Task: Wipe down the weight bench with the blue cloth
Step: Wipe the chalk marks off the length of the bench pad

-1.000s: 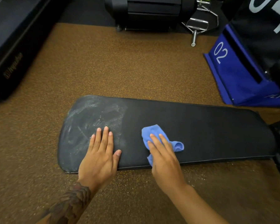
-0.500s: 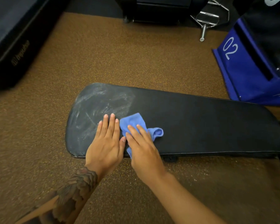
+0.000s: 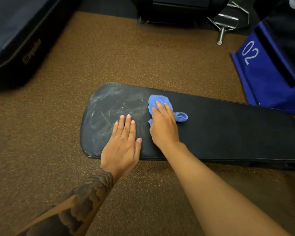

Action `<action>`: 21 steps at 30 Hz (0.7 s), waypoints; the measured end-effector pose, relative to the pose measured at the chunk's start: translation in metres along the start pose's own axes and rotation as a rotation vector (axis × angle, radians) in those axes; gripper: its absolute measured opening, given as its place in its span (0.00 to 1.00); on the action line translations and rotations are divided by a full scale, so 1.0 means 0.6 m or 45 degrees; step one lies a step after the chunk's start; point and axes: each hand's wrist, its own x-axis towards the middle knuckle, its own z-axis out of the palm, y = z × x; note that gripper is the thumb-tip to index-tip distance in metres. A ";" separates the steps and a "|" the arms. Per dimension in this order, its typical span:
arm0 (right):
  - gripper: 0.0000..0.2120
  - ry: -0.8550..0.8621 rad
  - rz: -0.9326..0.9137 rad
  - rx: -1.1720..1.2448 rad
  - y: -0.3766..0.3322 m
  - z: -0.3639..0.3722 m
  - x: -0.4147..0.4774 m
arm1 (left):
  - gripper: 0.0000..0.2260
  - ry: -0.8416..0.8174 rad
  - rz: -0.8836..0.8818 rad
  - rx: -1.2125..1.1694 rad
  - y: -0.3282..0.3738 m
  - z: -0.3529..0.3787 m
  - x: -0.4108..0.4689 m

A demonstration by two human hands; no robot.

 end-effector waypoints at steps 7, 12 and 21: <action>0.19 0.012 0.022 0.018 -0.011 0.004 0.011 | 0.27 -0.032 -0.007 0.010 -0.002 0.001 0.001; 0.20 -0.105 -0.055 0.144 -0.037 -0.006 -0.013 | 0.27 -0.038 0.009 -0.026 -0.004 -0.005 0.001; 0.23 -0.205 -0.058 0.416 -0.032 -0.050 -0.038 | 0.30 -0.056 -0.007 -0.345 -0.012 -0.016 -0.003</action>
